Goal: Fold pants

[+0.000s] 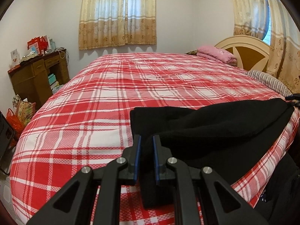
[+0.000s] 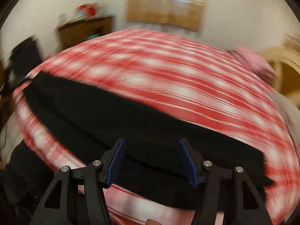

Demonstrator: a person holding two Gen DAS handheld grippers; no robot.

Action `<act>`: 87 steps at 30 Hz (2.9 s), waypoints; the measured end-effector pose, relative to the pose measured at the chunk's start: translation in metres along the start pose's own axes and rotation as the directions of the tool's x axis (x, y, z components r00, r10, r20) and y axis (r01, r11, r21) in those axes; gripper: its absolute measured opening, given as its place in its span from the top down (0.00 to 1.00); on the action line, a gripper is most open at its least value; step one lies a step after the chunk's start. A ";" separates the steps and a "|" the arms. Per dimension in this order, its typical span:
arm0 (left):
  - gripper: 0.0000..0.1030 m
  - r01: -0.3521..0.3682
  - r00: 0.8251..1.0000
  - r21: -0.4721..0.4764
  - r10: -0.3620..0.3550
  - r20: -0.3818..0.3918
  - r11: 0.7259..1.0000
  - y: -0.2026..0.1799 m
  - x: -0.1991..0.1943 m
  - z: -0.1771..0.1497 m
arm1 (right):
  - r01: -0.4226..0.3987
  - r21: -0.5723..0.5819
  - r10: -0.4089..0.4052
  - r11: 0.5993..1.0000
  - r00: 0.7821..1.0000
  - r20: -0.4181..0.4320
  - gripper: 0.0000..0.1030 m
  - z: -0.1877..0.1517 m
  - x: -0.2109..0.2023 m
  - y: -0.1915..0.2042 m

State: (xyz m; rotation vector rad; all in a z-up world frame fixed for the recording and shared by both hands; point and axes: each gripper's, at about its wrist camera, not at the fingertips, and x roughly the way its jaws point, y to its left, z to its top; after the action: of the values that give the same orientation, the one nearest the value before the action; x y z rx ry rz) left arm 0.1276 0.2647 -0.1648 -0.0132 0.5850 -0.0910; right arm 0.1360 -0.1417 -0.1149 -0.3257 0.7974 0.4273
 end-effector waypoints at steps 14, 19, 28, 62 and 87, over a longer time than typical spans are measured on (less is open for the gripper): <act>0.87 0.018 1.000 -0.044 -0.017 0.014 0.999 0.003 0.001 -0.001 | -0.064 -0.300 0.041 0.952 0.996 -0.082 0.52 0.025 0.095 0.118; 0.87 0.008 1.000 -0.038 -0.008 0.014 0.999 0.001 0.003 0.000 | -0.080 -0.249 0.056 0.965 0.993 -0.100 0.87 0.029 0.108 0.105; 0.87 0.021 0.999 -0.002 -0.020 0.046 1.000 0.000 -0.014 0.009 | -0.145 -0.205 0.145 0.968 0.989 -0.014 0.97 0.041 0.046 0.096; 0.28 0.052 0.997 -0.162 -0.043 0.058 0.985 0.009 -0.037 -0.016 | -0.217 -0.234 0.188 0.948 0.972 -0.139 0.97 -0.008 0.066 0.117; 0.94 0.088 0.996 -0.228 -0.085 0.021 0.970 0.008 -0.033 -0.004 | -0.227 -0.179 0.221 0.957 0.974 -0.048 0.97 0.003 0.037 0.104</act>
State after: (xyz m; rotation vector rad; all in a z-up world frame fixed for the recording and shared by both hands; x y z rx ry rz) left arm 0.0987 0.2756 -0.1499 -0.2630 0.5814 -0.1079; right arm 0.1103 -0.0418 -0.1526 -0.4148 0.8272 0.7134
